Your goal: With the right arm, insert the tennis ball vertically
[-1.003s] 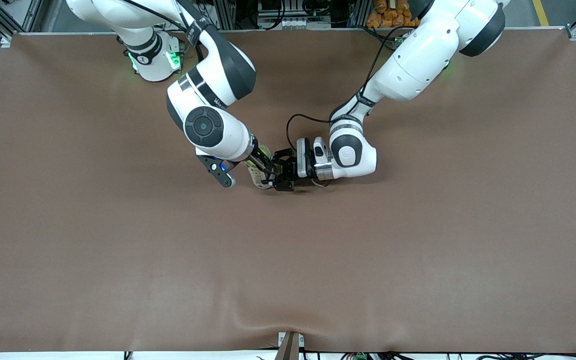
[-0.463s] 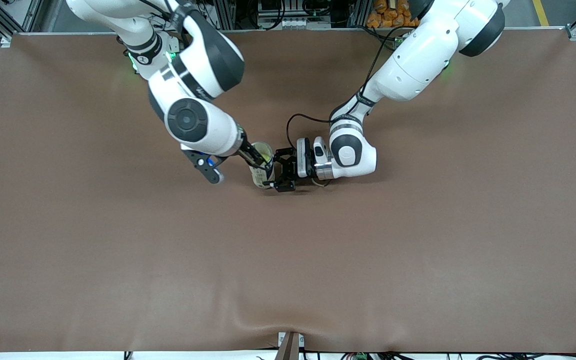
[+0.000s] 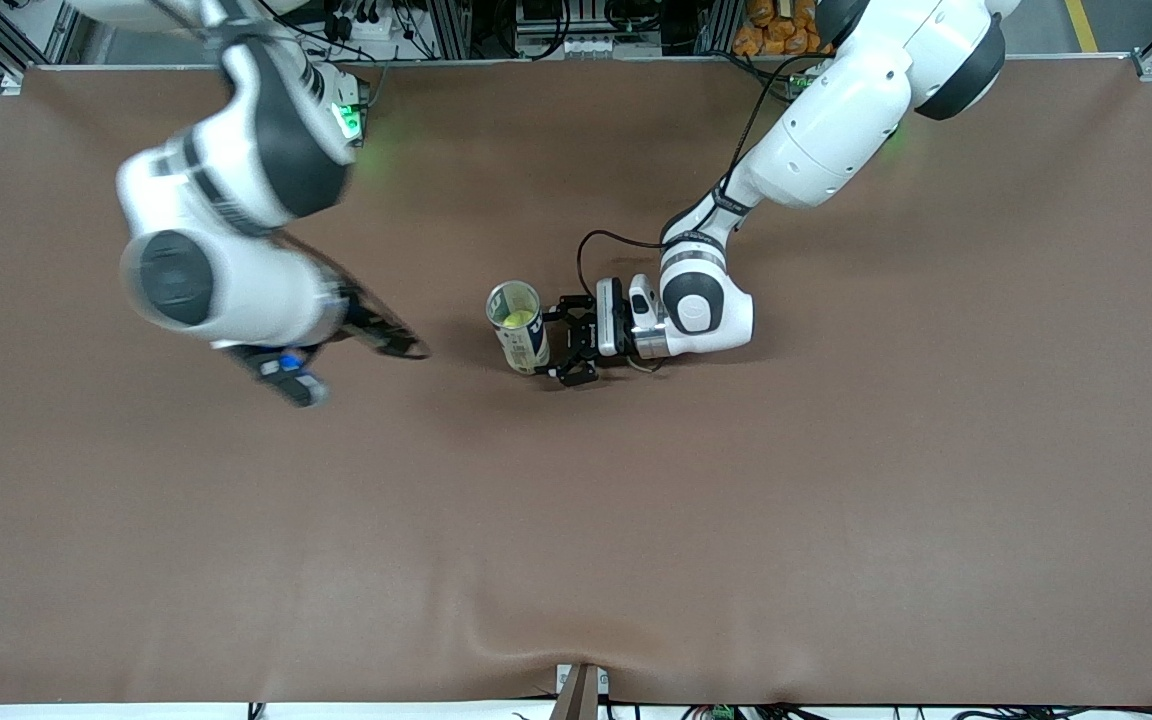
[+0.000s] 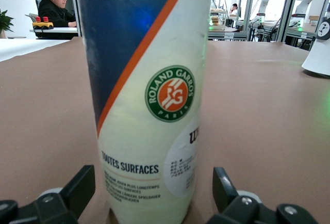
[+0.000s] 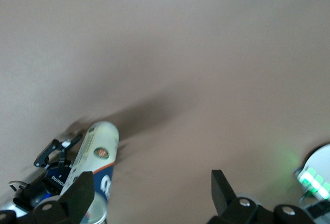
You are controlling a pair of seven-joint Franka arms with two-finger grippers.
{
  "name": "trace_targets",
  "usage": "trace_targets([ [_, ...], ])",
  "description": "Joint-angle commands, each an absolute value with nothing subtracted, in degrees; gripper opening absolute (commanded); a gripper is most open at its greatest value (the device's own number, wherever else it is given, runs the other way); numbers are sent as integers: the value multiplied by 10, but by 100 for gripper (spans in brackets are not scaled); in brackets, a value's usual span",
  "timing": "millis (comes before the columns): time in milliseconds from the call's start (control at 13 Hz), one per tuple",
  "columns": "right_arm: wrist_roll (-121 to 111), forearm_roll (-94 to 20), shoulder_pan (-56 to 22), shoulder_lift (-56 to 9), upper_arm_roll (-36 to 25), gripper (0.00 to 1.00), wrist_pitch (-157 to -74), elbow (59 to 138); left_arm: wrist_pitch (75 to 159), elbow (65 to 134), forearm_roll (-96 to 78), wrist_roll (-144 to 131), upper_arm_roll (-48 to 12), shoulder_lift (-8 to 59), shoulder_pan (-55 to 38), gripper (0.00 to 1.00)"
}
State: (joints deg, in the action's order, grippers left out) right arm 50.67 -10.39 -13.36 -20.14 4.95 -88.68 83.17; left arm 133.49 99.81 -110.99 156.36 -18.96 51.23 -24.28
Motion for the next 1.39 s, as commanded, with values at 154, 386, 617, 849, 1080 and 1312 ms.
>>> trace_targets([
  [154, 327, -78, -51, -170, 60, 100, -875, 844, 1339, 1049, -1128, 1585, -193, 470, -229, 100],
  [386, 175, -26, -26, -134, 41, 100, -875, 863, 1338, 1096, -1125, 1580, -194, 427, -216, 100],
  [617, 52, -18, -32, -85, -24, 100, -875, 887, 1337, 1156, -1118, 1561, -196, 367, -205, 100],
  [849, -25, -18, -35, -39, -58, 100, -870, 892, 1332, 1189, -1063, 1518, -196, 328, -178, 100],
  [1080, -34, -16, -28, -15, -59, 100, -856, 883, 1314, 1197, -958, 1443, -196, 300, -139, 100],
  [1312, -34, -16, -10, -14, -53, 100, -825, 855, 1271, 1194, -832, 1370, -195, 293, -80, 100],
])
